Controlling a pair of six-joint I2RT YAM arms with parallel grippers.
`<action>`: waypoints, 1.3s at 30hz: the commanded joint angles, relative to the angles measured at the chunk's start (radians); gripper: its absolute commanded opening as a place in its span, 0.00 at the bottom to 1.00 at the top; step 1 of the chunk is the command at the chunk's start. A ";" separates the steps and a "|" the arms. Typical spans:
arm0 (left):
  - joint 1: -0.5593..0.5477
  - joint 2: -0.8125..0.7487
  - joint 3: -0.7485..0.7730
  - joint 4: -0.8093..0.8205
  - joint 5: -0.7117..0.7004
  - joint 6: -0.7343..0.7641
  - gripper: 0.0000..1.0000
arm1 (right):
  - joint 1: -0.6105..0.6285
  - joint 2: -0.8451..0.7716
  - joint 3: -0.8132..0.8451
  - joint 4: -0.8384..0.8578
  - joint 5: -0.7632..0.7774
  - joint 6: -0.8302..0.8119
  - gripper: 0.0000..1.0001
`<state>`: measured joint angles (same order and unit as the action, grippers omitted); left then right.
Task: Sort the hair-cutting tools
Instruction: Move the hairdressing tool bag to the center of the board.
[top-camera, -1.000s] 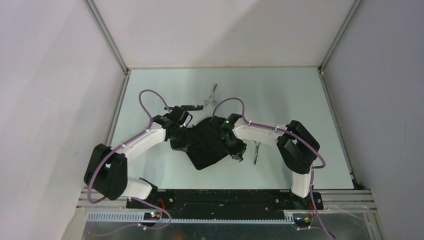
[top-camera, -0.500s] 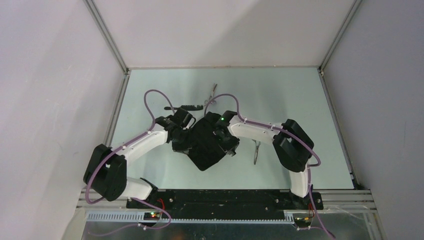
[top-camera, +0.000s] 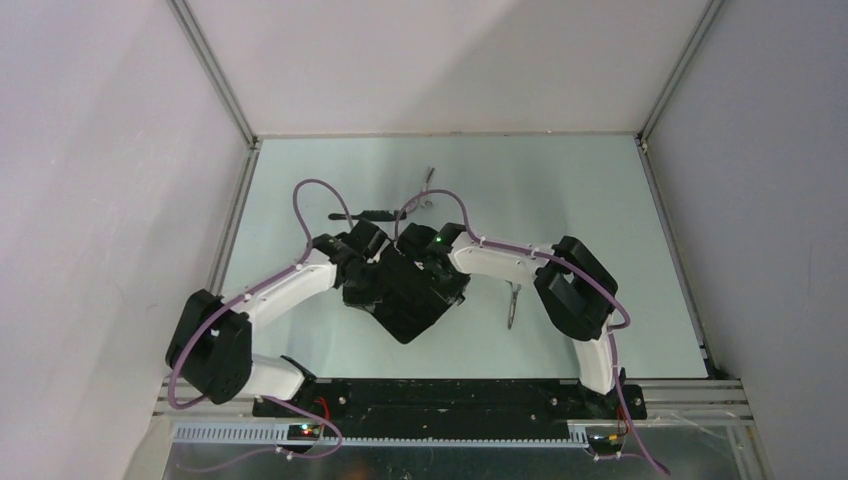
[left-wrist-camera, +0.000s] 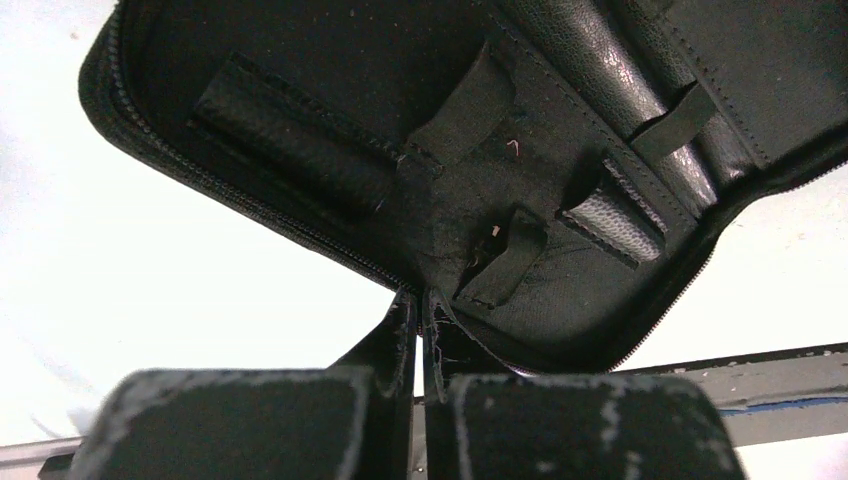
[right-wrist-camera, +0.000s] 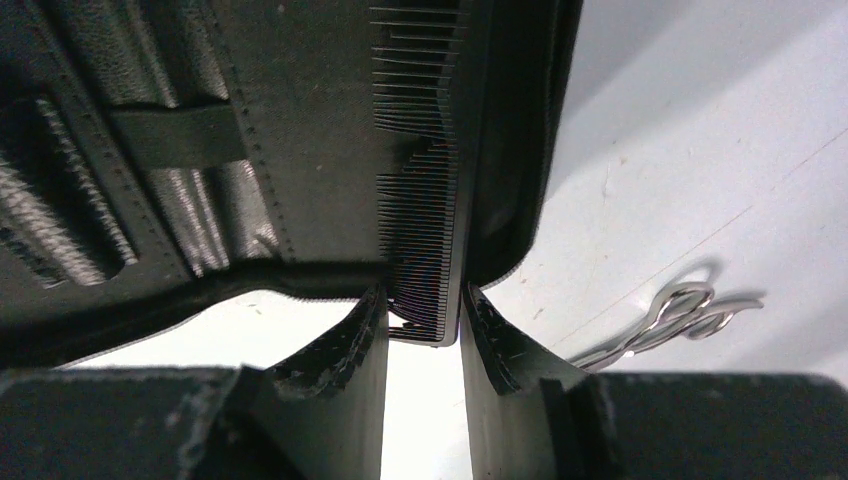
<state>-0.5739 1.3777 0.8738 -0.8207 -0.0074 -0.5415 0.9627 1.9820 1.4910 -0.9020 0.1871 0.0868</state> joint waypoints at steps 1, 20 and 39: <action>-0.012 -0.063 0.039 -0.049 -0.037 0.053 0.00 | 0.004 0.006 0.001 0.080 0.033 -0.129 0.00; -0.013 -0.107 0.019 -0.055 -0.001 0.053 0.00 | -0.007 0.018 0.050 0.079 -0.100 -0.082 0.00; -0.013 -0.131 -0.006 -0.059 -0.013 0.038 0.00 | -0.059 0.033 -0.033 0.153 -0.056 0.022 0.00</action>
<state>-0.5762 1.2755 0.8734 -0.8742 -0.0235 -0.4992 0.9092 2.0235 1.4834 -0.7704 0.1135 0.0788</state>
